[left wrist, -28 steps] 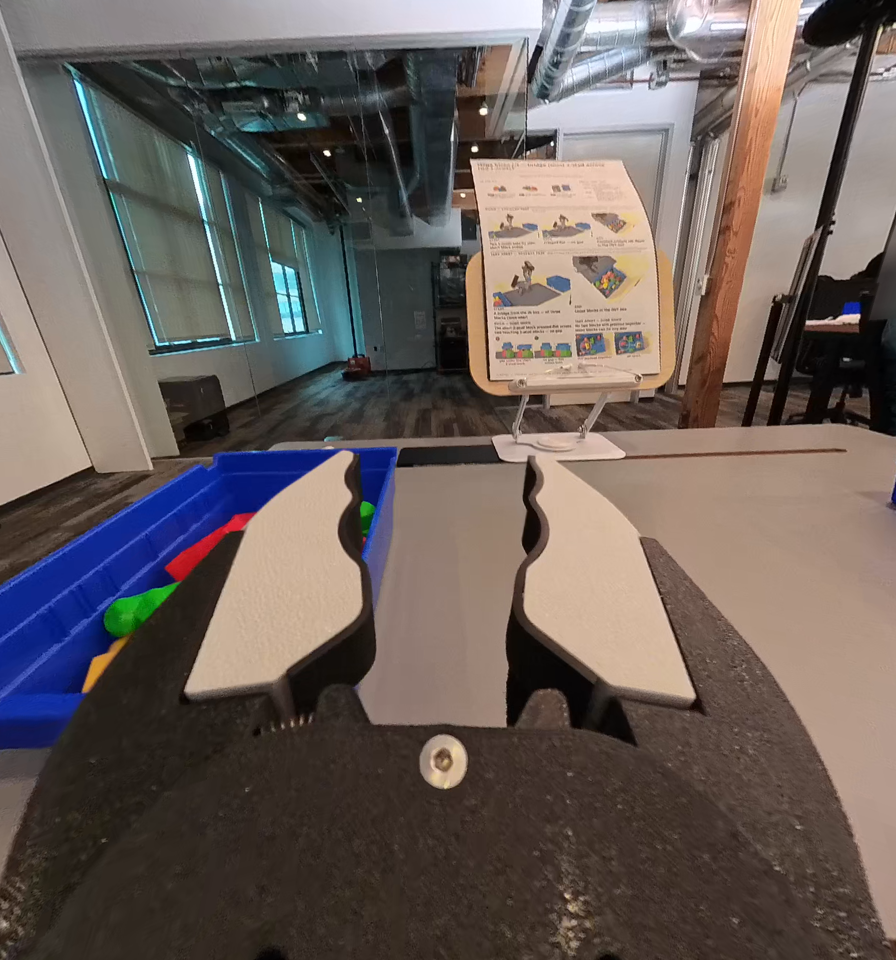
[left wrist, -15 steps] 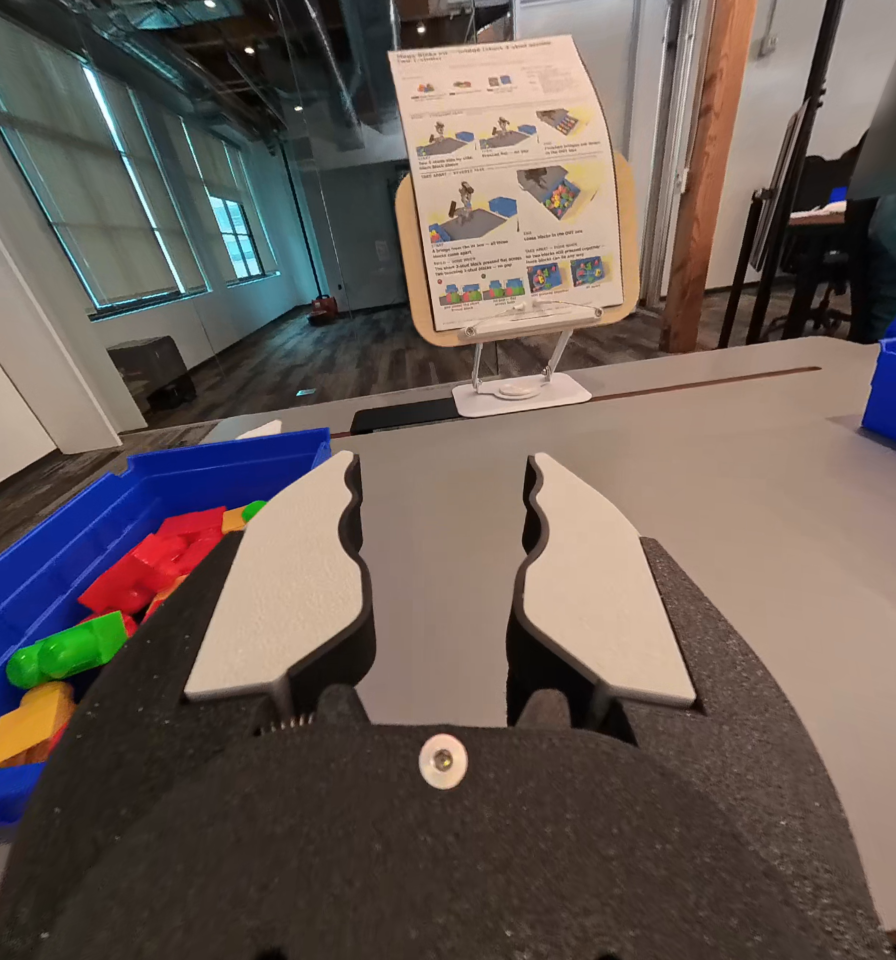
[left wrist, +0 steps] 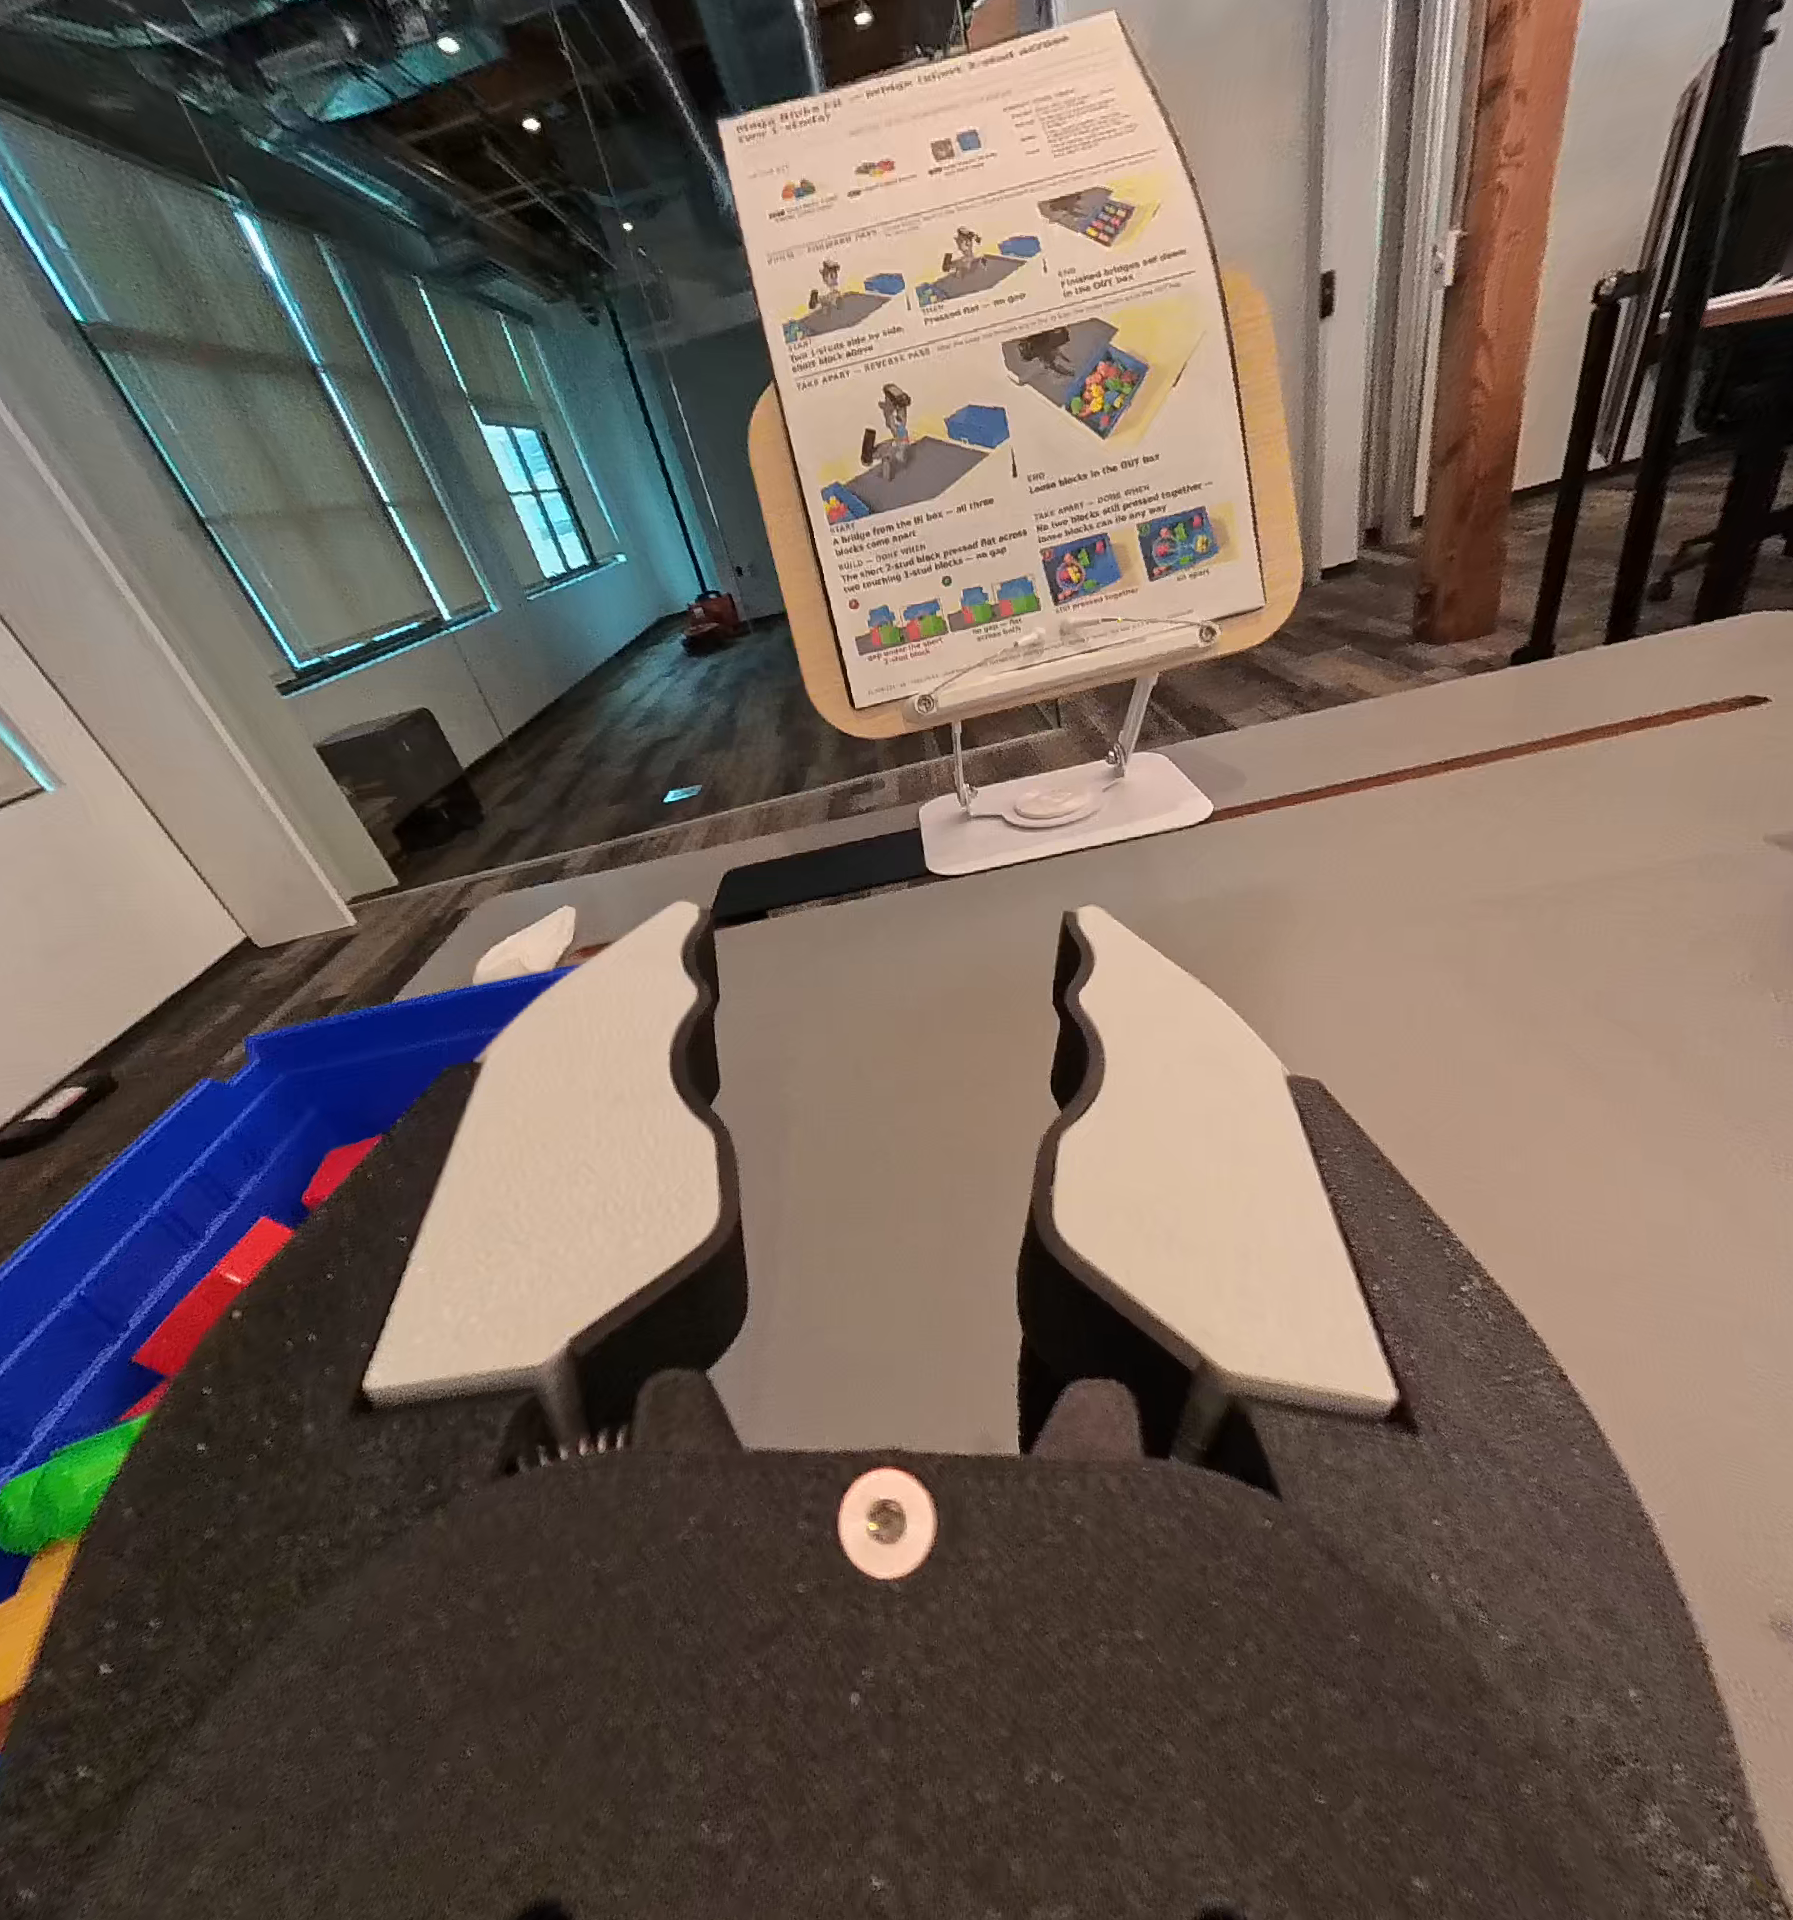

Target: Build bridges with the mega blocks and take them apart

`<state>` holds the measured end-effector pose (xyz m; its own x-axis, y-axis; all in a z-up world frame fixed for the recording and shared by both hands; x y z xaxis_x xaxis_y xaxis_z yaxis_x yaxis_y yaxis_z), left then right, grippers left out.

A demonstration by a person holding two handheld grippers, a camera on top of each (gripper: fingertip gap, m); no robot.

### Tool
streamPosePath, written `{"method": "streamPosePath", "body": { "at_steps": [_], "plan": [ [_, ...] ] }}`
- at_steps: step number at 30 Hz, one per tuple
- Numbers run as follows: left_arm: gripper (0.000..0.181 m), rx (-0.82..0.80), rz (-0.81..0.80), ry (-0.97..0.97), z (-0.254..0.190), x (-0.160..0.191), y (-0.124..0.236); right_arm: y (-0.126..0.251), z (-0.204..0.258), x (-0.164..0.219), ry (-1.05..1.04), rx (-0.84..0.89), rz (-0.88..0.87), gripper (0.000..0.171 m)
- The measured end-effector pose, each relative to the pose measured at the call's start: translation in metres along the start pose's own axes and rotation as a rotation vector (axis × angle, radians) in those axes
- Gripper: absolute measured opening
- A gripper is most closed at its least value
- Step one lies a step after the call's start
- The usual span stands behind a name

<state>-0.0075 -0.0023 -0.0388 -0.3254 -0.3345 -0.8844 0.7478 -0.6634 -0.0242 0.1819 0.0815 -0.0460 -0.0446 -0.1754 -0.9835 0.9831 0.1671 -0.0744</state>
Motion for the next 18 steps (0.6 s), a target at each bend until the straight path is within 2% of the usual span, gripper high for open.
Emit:
{"method": "streamPosePath", "body": {
  "at_steps": [6,10,14,18],
  "plan": [
    [0.062,-0.054,0.020,-0.058,-0.016,-0.010,-0.017,-0.027,0.005,-0.018,-0.231,0.021,-0.148,0.123],
    [0.063,-0.111,0.070,-0.070,-0.020,-0.005,-0.030,-0.041,-0.001,-0.033,-0.334,0.123,-0.289,0.145],
    [0.063,-0.227,0.133,-0.067,-0.014,-0.001,-0.041,-0.058,0.002,-0.040,-0.283,0.217,-0.318,0.145],
    [0.062,-0.311,0.191,0.053,0.001,0.002,-0.046,-0.065,-0.003,-0.044,-0.287,0.331,-0.410,0.145]
  ]
}}
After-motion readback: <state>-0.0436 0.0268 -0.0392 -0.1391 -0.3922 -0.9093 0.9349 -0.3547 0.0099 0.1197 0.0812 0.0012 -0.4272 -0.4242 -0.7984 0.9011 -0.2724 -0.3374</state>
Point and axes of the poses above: each gripper's, where its closed fingertips meet, y back along the fingers, x out of its underside, z = x × y across the jaws, the point moved 3 cm from there along y, back along the fingers, and after that the axes turned 14 degrees about -y, right-handed, at the moved point
